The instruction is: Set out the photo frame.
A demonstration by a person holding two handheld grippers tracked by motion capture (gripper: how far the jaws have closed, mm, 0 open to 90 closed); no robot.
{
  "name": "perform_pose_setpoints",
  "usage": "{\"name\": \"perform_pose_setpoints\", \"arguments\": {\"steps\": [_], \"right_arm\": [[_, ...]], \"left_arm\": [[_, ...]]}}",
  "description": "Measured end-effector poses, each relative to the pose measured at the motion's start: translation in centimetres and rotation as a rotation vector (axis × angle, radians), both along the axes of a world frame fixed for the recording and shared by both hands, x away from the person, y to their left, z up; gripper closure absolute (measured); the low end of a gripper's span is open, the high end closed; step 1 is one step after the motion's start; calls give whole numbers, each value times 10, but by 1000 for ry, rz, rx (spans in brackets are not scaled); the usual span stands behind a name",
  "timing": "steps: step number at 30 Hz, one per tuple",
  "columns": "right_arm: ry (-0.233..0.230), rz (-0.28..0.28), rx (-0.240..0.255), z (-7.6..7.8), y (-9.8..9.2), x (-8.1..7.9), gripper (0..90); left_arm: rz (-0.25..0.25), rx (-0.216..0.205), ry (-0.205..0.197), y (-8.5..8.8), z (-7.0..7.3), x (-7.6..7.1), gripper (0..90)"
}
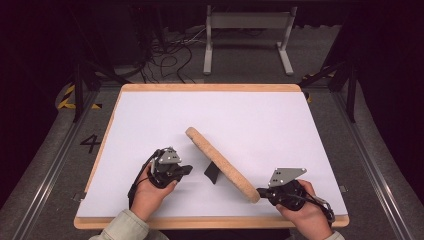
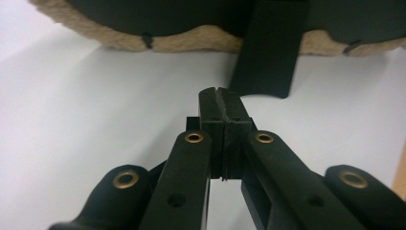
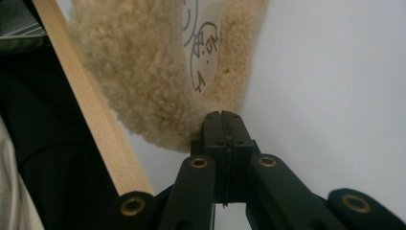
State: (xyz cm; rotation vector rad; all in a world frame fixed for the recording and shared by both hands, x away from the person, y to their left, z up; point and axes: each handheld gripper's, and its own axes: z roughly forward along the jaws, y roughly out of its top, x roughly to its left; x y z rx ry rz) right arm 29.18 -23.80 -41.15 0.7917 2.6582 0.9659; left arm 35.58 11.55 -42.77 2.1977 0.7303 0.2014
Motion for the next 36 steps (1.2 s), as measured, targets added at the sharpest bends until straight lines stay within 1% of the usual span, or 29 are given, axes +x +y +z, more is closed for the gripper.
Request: {"name": "perform_pose_setpoints", "arguments": {"steps": [1, 2, 4, 7, 10, 12, 15, 17, 18, 19, 20, 21, 23, 25, 26, 29, 30, 31, 34, 36], "right_arm": [[5, 8, 5, 0, 1, 0, 900], [5, 8, 5, 0, 1, 0, 900], [11, 9, 25, -1, 0, 1, 900], [14, -16, 41, -1, -5, 4, 900], [0, -37, 52, 0, -9, 5, 900], [-8, -44, 55, 1, -11, 5, 900], [-13, -56, 59, 1, -13, 6, 900], [-16, -62, 61, 1, -13, 6, 900], [-15, -66, 61, 1, -14, 5, 900], [-16, -67, 62, 1, -14, 5, 900], [-17, -69, 62, 1, -15, 5, 900], [-17, -69, 62, 1, -15, 5, 900], [-21, -72, 64, 2, -16, 5, 900], [-21, -76, 63, 2, -17, 4, 900], [-21, -77, 66, 2, -17, 4, 900], [-21, -79, 67, 2, -17, 4, 900], [-21, -79, 67, 2, -18, 4, 900], [-21, -80, 70, 2, -17, 4, 900], [-24, -78, 69, 2, -17, 4, 900], [-25, -76, 70, 2, -17, 4, 900]], "left_arm": [[-13, -5, 5, -2, 1, -1, 900], [-13, -5, 5, -2, 1, -1, 900], [-49, -18, 10, -9, 0, -4, 900], [-97, -45, 22, -21, -2, -9, 900], [-136, -58, 31, -32, -3, -12, 900], [-149, -63, 21, -39, -4, -14, 900], [-157, -92, 33, -50, -6, -15, 900], [-164, -97, 40, -59, -9, -15, 900], [-167, -92, 35, -63, -11, -16, 900], [-163, -88, 36, -67, -12, -17, 900], [-160, -78, 23, -71, -15, -16, 900], [-160, -78, 23, -71, -15, -16, 900], [-135, -75, 15, -76, -19, -14, 900], [-121, -74, 12, -78, -21, -12, 900], [-104, -73, 9, -79, -22, -12, 900], [-71, -73, 24, -78, -24, -10, 900], [-73, -81, 19, -76, -24, -8, 900], [-74, -83, 25, -76, -24, -7, 900], [-67, -67, 6, -78, -24, -8, 900], [-59, -67, 7, -78, -24, -7, 900]]}}
